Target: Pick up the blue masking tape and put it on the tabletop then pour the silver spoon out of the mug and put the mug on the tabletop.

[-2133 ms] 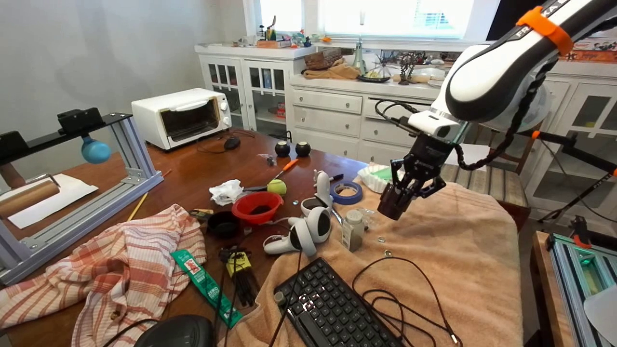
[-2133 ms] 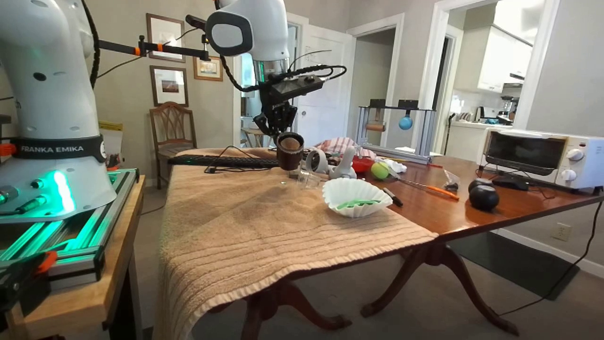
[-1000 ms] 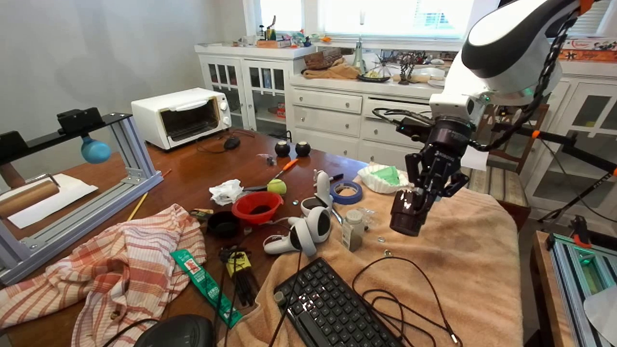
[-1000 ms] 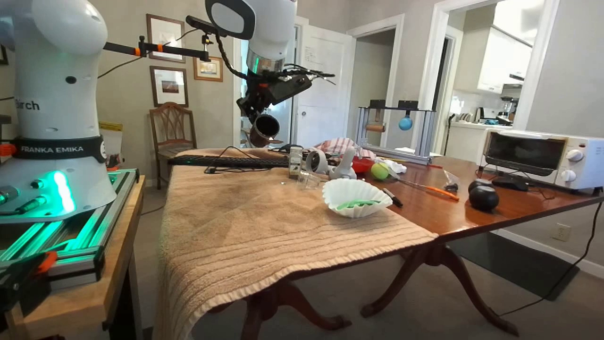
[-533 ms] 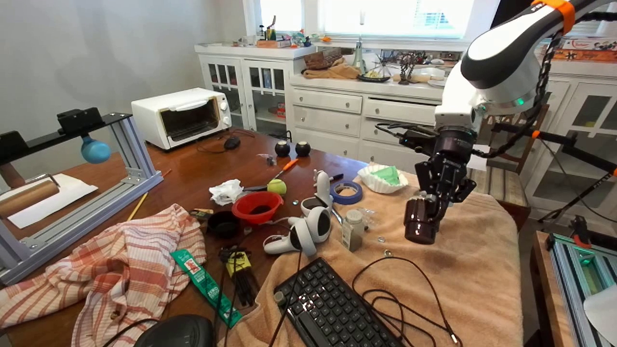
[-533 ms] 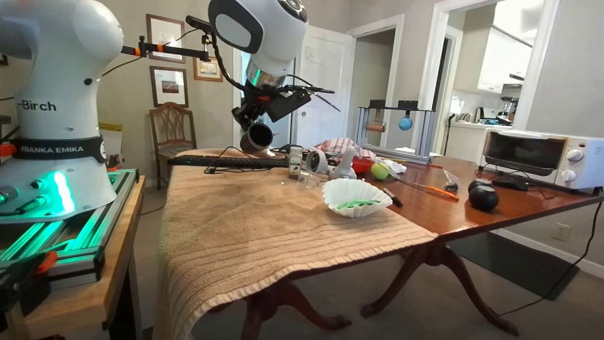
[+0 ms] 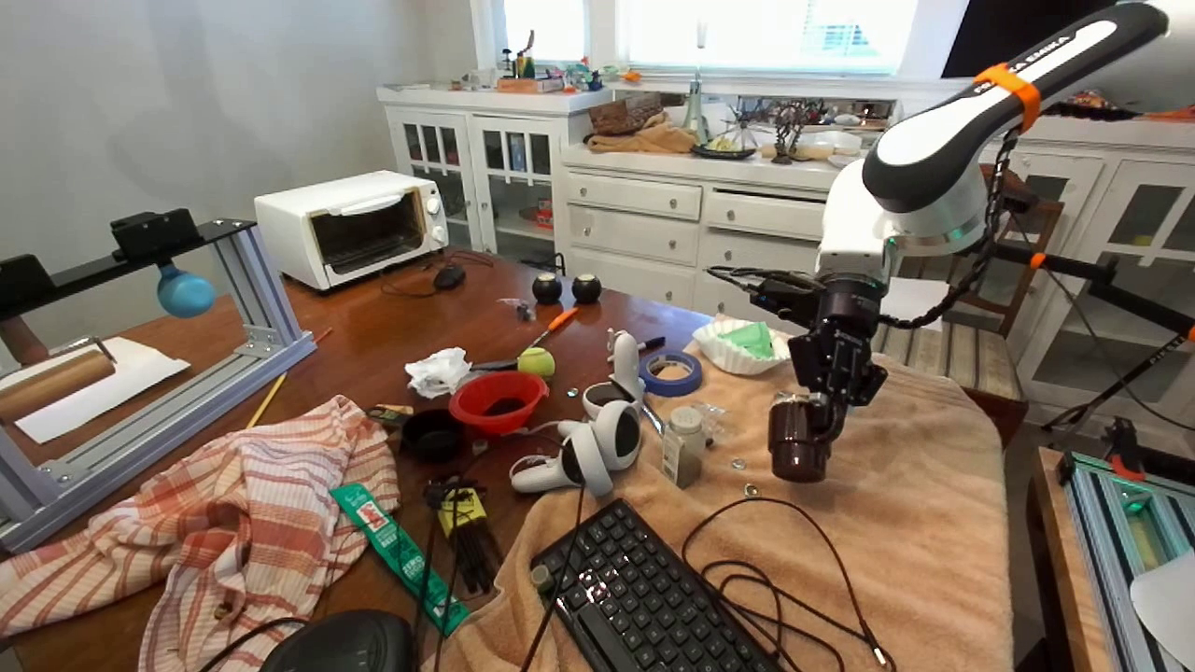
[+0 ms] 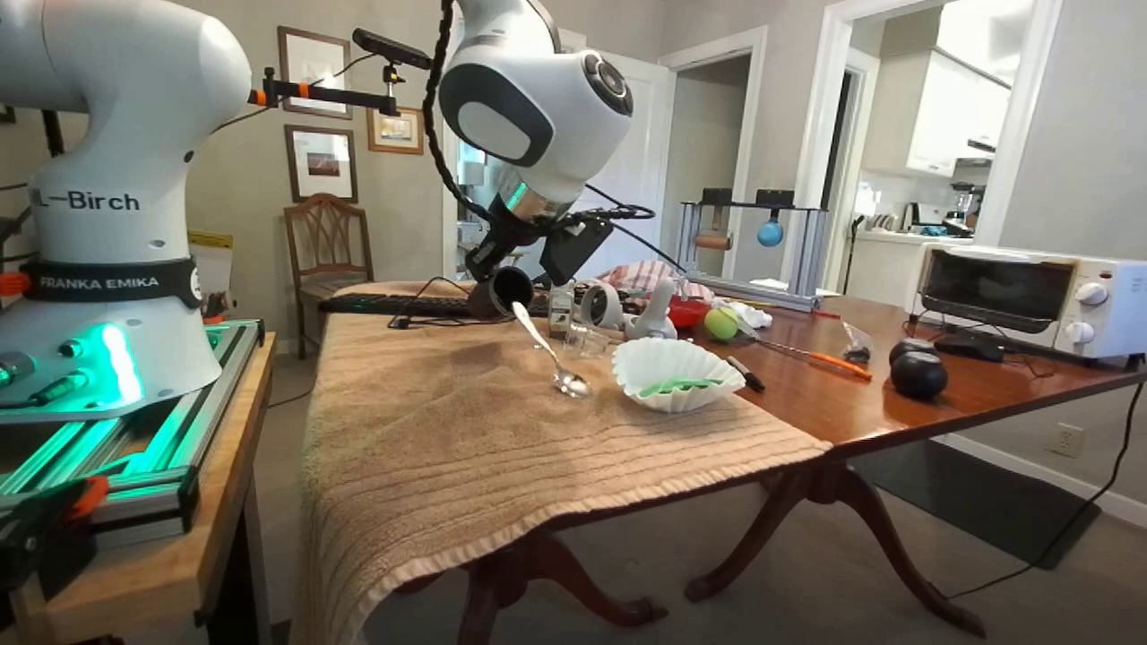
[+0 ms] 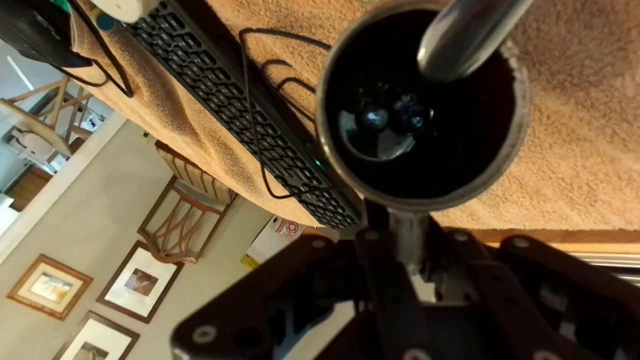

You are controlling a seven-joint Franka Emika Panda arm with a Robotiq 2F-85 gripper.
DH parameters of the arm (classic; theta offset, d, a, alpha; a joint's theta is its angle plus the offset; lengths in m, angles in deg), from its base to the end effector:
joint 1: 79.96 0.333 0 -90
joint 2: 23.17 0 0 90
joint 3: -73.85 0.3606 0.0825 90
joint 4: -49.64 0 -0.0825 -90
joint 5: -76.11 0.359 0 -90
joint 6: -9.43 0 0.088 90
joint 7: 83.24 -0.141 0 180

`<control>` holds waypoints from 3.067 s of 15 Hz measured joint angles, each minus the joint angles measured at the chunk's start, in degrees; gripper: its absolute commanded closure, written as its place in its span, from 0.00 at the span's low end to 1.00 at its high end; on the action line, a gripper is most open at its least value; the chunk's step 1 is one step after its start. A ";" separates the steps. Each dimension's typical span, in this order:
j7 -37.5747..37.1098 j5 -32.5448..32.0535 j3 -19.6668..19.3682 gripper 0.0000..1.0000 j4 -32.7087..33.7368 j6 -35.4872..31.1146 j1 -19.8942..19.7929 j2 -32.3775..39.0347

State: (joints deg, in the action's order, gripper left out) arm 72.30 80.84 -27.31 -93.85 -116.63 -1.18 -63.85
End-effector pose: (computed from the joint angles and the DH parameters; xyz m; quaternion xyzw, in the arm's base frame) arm 0.3843 -0.1065 0.2552 -0.3395 -0.8401 -0.3583 0.2248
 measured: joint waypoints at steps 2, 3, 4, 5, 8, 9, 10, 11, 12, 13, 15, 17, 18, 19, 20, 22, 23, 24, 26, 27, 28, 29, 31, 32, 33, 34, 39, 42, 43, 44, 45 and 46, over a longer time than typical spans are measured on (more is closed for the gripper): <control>0.00 -2.98 -2.34 0.96 2.39 0.00 2.19 -4.45; -0.02 -4.13 -3.02 0.96 3.40 0.13 3.02 -6.06; -0.04 -5.26 -3.37 0.96 4.18 0.33 3.73 -7.16; -0.22 -6.45 -3.37 0.96 4.68 0.40 4.28 -7.82; -3.98 -9.99 -2.40 0.96 4.27 -2.29 5.06 -7.16; -5.96 -10.92 -1.72 0.96 3.40 -4.67 4.87 -6.30; -7.76 -11.59 -0.95 0.96 2.24 -7.50 4.46 -5.32; -9.36 -12.10 -0.11 0.96 0.90 -10.55 3.89 -4.36; -10.99 -12.42 0.79 0.96 -0.58 -13.87 3.20 -3.32; -12.67 -12.64 1.64 0.96 -2.00 -17.02 2.59 -2.24; -16.01 -12.78 2.92 0.96 -4.52 -23.07 1.96 0.24; -19.50 -12.79 4.23 0.96 -6.69 -28.23 1.46 3.13; -21.25 -12.79 5.06 0.96 -7.70 -30.32 1.00 4.74; -23.11 -12.79 6.22 0.96 -8.70 -32.13 0.18 6.56; -24.97 -12.79 7.73 0.96 -9.52 -33.37 -0.94 8.39; -28.89 -12.78 11.82 0.96 -10.89 -34.81 -4.04 12.14; -30.99 -12.78 14.44 0.96 -11.44 -35.18 -6.02 14.08; -33.10 -12.78 17.23 0.96 -11.90 -35.58 -8.09 16.02; -37.35 -12.76 23.01 0.96 -12.50 -36.25 -12.33 20.05; -39.37 -12.76 25.22 0.96 -12.52 -36.63 -13.89 22.10; -41.13 -12.76 26.71 0.96 -12.37 -36.94 -14.92 24.10; -42.73 -12.76 27.84 0.96 -12.01 -36.97 -15.70 26.16; -45.68 -12.76 29.13 0.96 -10.32 -36.94 -16.73 30.31; -47.01 -12.76 29.42 0.96 -9.15 -36.80 -17.07 32.35; -48.31 -12.76 29.46 0.96 -7.83 -36.61 -17.29 34.41; -49.50 -12.76 29.43 0.96 -6.51 -36.34 -17.46 36.47; -57.61 -14.26 36.65 0.96 -0.39 -32.21 -24.38 46.70; -67.07 -20.40 50.11 0.96 3.92 -27.01 -36.89 52.09; -70.53 -23.21 53.64 0.96 5.39 -24.93 -40.12 53.44; -74.69 -26.73 57.05 0.96 6.94 -22.28 -43.11 54.55; -77.93 -28.73 57.86 0.96 8.21 -19.57 -43.41 55.46; -80.69 -30.23 57.28 0.96 9.27 -16.66 -42.12 56.18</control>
State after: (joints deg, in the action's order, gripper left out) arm -8.39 50.60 29.98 -84.58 -133.30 -43.30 -7.67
